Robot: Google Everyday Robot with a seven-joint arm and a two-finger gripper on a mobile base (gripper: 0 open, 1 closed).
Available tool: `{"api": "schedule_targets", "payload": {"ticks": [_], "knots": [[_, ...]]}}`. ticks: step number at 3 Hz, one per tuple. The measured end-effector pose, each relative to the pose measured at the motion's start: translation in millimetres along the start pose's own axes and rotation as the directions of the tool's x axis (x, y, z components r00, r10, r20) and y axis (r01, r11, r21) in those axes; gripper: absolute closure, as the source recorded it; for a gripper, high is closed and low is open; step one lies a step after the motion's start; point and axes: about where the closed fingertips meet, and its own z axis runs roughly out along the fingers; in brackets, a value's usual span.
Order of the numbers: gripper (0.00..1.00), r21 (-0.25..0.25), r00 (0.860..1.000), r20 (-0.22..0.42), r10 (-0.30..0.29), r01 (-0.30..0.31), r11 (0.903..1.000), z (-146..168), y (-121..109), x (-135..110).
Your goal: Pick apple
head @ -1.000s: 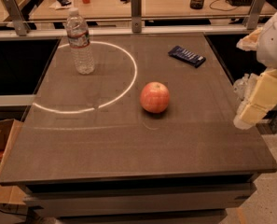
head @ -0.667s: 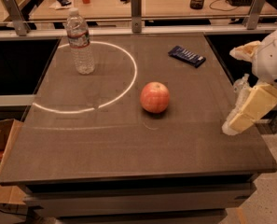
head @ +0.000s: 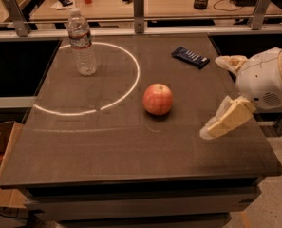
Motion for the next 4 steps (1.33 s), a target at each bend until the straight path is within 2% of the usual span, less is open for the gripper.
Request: {"api": "schedule_targets", "payload": {"ticks": [1, 3, 4], "knots": [[0.00, -0.006, 0.995, 0.051, 0.084, -0.083, 0.9965, 21.8, -8.7, 0.5], [0.00, 0.006, 0.995, 0.045, 0.088, -0.089, 0.9960, 22.4, -8.4, -1.7], [0.00, 0.030, 0.992, 0.020, 0.124, -0.125, 0.9917, 25.4, -8.9, -2.8]]}}
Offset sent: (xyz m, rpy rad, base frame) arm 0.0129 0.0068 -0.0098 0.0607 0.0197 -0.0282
